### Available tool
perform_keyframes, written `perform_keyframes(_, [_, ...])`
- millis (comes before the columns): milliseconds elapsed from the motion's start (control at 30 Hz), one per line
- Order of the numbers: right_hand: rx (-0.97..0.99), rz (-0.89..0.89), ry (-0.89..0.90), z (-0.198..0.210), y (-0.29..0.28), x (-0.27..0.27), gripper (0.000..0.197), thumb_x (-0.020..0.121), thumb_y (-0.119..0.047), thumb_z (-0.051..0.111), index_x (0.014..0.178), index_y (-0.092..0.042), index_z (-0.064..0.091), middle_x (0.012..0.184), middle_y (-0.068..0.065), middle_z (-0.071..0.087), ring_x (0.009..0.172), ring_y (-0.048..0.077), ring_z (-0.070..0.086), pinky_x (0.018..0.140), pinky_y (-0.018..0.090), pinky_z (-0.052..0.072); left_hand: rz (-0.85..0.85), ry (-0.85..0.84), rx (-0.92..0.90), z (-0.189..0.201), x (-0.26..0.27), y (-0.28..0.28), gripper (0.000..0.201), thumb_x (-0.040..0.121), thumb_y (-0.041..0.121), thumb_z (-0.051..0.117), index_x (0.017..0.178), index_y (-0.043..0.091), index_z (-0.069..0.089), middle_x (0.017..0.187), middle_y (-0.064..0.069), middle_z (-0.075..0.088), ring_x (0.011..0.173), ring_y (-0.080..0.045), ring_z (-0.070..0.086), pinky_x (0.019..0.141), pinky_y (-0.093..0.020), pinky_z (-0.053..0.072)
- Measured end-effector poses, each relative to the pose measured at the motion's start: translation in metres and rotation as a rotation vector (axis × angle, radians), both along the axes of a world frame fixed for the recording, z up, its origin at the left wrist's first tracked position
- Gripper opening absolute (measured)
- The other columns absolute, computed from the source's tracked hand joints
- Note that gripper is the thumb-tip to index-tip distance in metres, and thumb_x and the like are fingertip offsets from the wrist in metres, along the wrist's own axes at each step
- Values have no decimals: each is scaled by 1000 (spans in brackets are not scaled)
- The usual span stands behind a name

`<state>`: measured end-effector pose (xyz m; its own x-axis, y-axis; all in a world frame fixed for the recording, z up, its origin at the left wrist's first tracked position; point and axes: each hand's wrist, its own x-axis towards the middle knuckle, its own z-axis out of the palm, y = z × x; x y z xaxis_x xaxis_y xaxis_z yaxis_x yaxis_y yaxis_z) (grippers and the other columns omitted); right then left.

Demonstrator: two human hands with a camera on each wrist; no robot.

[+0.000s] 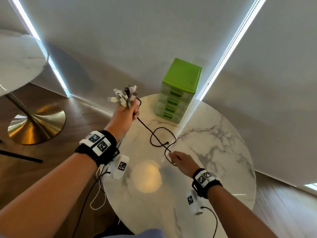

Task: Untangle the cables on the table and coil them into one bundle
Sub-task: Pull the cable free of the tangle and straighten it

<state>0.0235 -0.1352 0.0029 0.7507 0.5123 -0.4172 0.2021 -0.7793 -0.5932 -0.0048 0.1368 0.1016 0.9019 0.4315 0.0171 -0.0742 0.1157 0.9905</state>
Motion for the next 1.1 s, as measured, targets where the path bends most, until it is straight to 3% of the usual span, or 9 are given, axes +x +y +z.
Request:
perform_keyframes(100, [-38,-47,-148,17,21,25,44,106,-44,39,81,-12,56,84,10,65,83,30,59,78,38,45,-141,66,296,-14,-5,-23,22,108,29,45,90,22,53,65,10,45,60,-11,38,60,-32,37])
perform_keyframes(233, [204,-120,-275,59,57,30,40,107,-32,35,88,-5,57,88,14,64,85,34,58,79,43,45,-243,298,622,-29,-11,-46,28,105,46,44,88,24,50,67,7,55,60,-7,49,61,-31,38])
perform_keyframes(333, [286,-33,-344,81,75,19,35,103,-30,28,91,-10,53,84,8,61,77,31,56,75,49,47,-256,309,347,-36,-9,-54,29,105,37,46,79,26,54,60,11,47,58,-12,40,59,-31,35])
perform_keyframes(433, [344,67,-338,85,83,11,28,102,-27,31,89,-11,50,81,9,61,75,32,56,74,54,47,-212,277,99,-34,-11,-56,29,107,34,48,84,15,49,64,0,37,56,-13,29,55,-31,24])
perform_keyframes(600, [302,249,-223,84,79,3,19,109,-32,34,108,-22,51,99,-12,67,92,21,63,85,39,47,-97,240,-232,-33,-9,-46,26,105,34,55,88,14,59,64,3,45,52,-10,35,54,-25,29])
perform_keyframes(733, [325,284,-160,86,71,1,17,109,-33,38,99,-33,52,82,-15,60,73,-3,58,72,21,46,-207,228,34,-30,-11,-45,25,105,35,56,85,19,58,61,5,46,56,-11,40,58,-29,36])
perform_keyframes(900, [261,303,-94,79,57,1,27,108,-39,40,93,-20,52,73,-4,59,64,11,58,78,41,55,-277,266,192,-27,-11,-43,23,103,33,51,91,15,57,70,-2,46,66,-18,42,64,-36,36])
perform_keyframes(1000, [300,296,-92,74,48,1,20,108,-35,41,91,-32,52,75,-5,58,66,13,59,78,41,55,-432,268,332,-23,-13,-50,20,103,26,56,87,14,61,65,0,55,62,-11,51,63,-25,41])
perform_keyframes(1100, [298,295,-74,72,43,1,23,107,-37,41,87,-39,50,74,-5,58,67,12,59,78,39,53,-422,285,374,-23,-11,-55,23,104,25,55,83,19,62,60,9,56,55,-5,49,62,-27,41])
